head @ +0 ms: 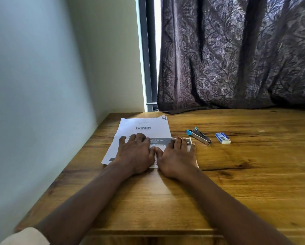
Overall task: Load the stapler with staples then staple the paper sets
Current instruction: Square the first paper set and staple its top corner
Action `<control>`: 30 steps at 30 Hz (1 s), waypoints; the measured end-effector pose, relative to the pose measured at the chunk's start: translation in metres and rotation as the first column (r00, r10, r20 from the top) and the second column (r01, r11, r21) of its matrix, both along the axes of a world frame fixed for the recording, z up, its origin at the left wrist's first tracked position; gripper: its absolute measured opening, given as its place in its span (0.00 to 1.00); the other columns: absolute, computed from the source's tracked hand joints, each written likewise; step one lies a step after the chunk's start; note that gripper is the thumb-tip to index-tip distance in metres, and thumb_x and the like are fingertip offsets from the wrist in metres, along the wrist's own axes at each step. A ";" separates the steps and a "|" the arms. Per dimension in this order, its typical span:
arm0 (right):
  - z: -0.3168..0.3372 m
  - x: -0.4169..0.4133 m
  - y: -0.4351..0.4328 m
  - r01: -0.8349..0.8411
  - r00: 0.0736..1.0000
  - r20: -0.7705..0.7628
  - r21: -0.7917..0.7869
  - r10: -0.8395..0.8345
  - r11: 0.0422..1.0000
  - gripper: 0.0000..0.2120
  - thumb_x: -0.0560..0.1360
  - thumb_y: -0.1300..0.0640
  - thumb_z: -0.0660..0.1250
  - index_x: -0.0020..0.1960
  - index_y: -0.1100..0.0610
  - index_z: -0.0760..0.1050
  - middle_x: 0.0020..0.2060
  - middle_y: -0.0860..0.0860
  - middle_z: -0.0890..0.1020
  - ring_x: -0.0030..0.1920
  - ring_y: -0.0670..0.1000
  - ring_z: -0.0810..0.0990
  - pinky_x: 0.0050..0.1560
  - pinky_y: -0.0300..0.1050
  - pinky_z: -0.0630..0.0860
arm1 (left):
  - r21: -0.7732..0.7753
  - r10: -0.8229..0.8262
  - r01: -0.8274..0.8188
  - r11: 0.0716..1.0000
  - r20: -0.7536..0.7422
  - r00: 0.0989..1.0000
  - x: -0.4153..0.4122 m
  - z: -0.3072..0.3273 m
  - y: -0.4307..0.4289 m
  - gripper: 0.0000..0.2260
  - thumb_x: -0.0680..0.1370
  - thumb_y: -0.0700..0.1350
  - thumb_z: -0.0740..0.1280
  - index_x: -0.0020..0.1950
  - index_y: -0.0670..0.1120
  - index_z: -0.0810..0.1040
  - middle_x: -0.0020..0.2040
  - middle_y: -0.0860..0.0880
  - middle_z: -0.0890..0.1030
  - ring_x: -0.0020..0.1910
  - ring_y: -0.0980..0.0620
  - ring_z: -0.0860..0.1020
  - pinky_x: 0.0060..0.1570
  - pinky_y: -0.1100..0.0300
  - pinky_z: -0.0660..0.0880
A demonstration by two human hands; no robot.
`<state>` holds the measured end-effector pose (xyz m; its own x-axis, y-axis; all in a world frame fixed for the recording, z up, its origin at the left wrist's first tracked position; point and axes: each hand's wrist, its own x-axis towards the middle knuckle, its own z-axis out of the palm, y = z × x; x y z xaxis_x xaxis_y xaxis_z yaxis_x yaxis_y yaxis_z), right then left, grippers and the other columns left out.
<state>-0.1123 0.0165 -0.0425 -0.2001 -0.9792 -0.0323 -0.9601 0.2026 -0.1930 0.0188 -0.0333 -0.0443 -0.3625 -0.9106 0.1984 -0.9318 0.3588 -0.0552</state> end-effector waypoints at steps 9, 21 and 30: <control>-0.001 -0.040 0.023 -0.061 0.997 -0.054 0.059 0.064 0.996 0.34 0.82 0.34 0.38 0.83 0.50 0.40 0.83 0.48 0.42 0.82 0.52 0.39 0.78 0.67 0.40 | 0.052 -0.036 0.036 0.998 -0.011 0.999 0.006 0.002 0.004 0.28 0.83 0.62 0.49 0.79 0.50 0.64 0.78 0.49 0.65 0.77 0.48 0.63 0.77 0.36 0.51; 0.012 -0.094 0.069 -0.115 0.988 0.114 0.093 0.104 0.989 0.28 0.83 0.37 0.50 0.80 0.37 0.48 0.82 0.44 0.46 0.82 0.52 0.40 0.80 0.61 0.40 | 0.085 -0.076 0.082 0.993 -0.073 0.994 0.012 0.001 0.004 0.29 0.82 0.64 0.48 0.77 0.50 0.66 0.78 0.49 0.64 0.77 0.47 0.62 0.76 0.34 0.52; 0.026 -0.027 0.031 -0.096 0.993 0.024 -0.423 0.117 0.901 0.18 0.79 0.57 0.63 0.68 0.51 0.75 0.65 0.50 0.79 0.64 0.52 0.75 0.61 0.50 0.74 | 0.074 -0.059 0.062 0.995 -0.044 0.997 0.009 0.001 0.006 0.29 0.82 0.64 0.48 0.77 0.49 0.66 0.77 0.48 0.65 0.77 0.47 0.62 0.75 0.34 0.51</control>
